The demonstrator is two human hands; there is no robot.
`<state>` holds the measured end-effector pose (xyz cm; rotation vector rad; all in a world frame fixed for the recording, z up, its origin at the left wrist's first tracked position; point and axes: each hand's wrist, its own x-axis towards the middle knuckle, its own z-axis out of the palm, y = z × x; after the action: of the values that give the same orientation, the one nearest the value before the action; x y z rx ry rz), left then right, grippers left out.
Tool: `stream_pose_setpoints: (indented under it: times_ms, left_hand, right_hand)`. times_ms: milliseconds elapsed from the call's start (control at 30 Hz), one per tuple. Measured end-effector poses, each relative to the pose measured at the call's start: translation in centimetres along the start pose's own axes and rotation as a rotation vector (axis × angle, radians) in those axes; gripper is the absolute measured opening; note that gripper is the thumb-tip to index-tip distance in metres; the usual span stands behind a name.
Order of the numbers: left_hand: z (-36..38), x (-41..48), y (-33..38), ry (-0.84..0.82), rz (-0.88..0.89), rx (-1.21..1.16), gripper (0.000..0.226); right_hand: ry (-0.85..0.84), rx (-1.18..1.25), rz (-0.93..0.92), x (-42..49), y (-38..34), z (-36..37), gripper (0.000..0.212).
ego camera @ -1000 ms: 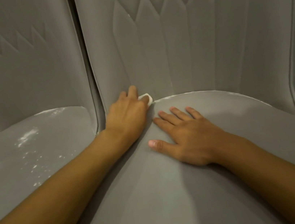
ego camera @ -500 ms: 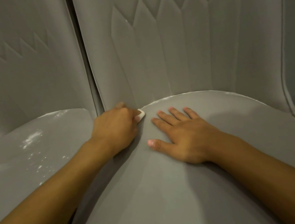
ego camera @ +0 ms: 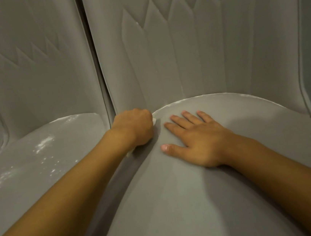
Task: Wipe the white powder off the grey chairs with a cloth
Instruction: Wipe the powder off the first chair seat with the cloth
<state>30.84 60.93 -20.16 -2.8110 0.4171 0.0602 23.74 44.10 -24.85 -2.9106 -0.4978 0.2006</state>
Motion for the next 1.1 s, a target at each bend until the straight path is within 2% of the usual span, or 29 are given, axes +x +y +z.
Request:
stream_pose_setpoints:
  times_ms: [133, 233, 400, 567, 800, 967, 1100]
  left_hand:
    - [0.8, -2.8, -1.7, 0.023, 0.005, -0.017, 0.032]
    - [1.3, -3.9, -1.9, 0.141, 0.020, -0.048, 0.030]
    - [0.1, -0.6, 0.1, 0.261, 0.067, 0.052, 0.023]
    - [0.0, 2.1, 2.8, 0.189, 0.093, 0.201, 0.031]
    - [0.3, 1.4, 1.2, 0.043, 0.033, 0.126, 0.034]
    - [1.0, -1.5, -1.7, -0.030, 0.026, -0.049, 0.033]
    - [1.4, -4.7, -2.5, 0.037, 0.036, -0.078, 0.030]
  right_hand:
    - [-0.004, -0.002, 0.009, 0.0, 0.0, 0.0, 0.085]
    - [-0.002, -0.004, 0.013, 0.1, -0.1, 0.0, 0.084]
    - [-0.001, -0.018, 0.018, 0.2, -0.2, -0.1, 0.084]
    - [0.000, -0.016, 0.022, -0.1, -0.4, -0.2, 0.082]
    - [0.000, -0.016, 0.008, -0.3, -0.3, -0.2, 0.081]
    - [0.003, -0.017, 0.013, -0.3, -0.3, -0.1, 0.081]
    - [0.012, -0.014, 0.016, -0.2, -0.2, 0.0, 0.082]
